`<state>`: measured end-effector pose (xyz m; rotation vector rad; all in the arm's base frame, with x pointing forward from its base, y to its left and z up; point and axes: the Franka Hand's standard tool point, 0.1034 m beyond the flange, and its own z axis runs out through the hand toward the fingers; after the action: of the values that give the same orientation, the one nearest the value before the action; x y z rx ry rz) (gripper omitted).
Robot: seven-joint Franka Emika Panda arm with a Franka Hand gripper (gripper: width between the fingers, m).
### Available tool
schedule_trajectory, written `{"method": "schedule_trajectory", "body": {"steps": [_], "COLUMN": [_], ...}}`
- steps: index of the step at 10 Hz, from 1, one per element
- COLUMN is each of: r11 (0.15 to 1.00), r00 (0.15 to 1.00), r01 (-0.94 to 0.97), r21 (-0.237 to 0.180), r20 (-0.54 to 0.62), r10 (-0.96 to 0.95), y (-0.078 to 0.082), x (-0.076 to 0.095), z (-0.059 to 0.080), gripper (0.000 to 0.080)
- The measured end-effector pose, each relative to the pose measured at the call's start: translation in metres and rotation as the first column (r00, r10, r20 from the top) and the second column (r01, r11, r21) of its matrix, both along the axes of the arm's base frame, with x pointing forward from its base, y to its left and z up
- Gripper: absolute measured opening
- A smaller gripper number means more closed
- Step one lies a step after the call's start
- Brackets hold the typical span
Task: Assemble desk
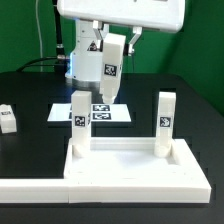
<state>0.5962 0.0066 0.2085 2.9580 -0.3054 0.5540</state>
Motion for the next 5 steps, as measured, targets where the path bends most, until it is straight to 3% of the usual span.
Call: {"method": "schedule_trajectory", "body": {"steps": [1,4,5], "r11": [1.000,0.999,0.996], "r00": [0.999,0.998,0.998], "r01": [-0.006,-0.001,0.012], "r21": [0.027,0.054,0.094], "r20": [0.051,0.060,0.065], "r10": [0.005,-0.002,-0.018], "y": [0.008,0.012,0.021], "x": [-0.001,-0.002,0.005], "z": [-0.003,-0.007,-0.013], "gripper": [0.0288,0.0288,0.0288]}}
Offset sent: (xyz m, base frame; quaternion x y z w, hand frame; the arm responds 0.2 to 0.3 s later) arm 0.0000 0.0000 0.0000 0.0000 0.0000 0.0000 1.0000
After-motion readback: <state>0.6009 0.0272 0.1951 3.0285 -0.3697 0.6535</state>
